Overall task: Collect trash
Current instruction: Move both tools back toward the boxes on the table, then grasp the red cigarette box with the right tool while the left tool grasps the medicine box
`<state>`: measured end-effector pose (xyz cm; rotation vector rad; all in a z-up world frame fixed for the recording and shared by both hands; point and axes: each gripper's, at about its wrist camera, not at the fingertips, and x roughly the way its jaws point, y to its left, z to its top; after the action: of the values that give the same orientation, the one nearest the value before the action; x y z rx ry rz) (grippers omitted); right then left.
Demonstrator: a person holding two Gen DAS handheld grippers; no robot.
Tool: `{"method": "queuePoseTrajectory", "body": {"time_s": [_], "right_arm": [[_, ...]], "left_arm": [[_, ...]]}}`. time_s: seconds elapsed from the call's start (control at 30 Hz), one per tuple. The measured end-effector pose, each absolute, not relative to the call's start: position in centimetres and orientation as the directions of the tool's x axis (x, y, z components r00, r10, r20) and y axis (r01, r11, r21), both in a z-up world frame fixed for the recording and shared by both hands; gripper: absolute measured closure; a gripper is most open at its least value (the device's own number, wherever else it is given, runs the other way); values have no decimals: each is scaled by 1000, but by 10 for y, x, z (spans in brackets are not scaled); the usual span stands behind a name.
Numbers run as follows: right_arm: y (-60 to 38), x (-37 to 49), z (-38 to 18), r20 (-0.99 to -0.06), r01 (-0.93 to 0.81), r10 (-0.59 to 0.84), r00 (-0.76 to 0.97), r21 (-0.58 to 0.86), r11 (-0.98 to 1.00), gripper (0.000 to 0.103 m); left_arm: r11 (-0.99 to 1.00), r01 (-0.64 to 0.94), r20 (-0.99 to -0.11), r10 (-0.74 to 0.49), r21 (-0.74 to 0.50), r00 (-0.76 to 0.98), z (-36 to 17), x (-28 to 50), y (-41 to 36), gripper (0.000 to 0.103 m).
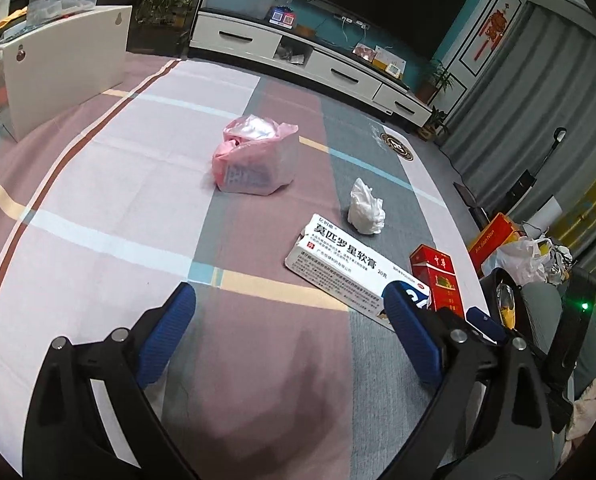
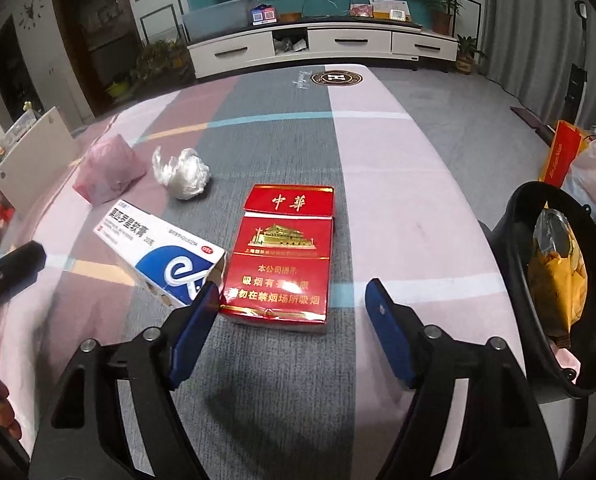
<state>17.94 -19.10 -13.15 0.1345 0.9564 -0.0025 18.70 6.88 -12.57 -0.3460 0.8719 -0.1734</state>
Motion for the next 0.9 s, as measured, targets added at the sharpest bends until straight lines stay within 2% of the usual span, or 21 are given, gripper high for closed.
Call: {"method": "queuePoseTrajectory", "body": {"time_s": [0.3,0.37,0.73,0.9], "right_arm": [[-184,186,-142,-829,60,30,559,76,995,28],[-186,187,-142,-832,62,48,553,99,993,45],[-214,168,-123,-809,105,36,586,120,987,46],[-239,159,-110,-785,137,63,616,185,973,46]], "left_arm": [[926,16,-720,-303,-377,624,-128,186,68,8],[926,18,-720,-306,-378,622,-129,186,67,8],[908,13,-719,-340,-418,606,-128,187,46,8],[926,-33,-758,-286,-375,586,-124,199,7,8]]}}
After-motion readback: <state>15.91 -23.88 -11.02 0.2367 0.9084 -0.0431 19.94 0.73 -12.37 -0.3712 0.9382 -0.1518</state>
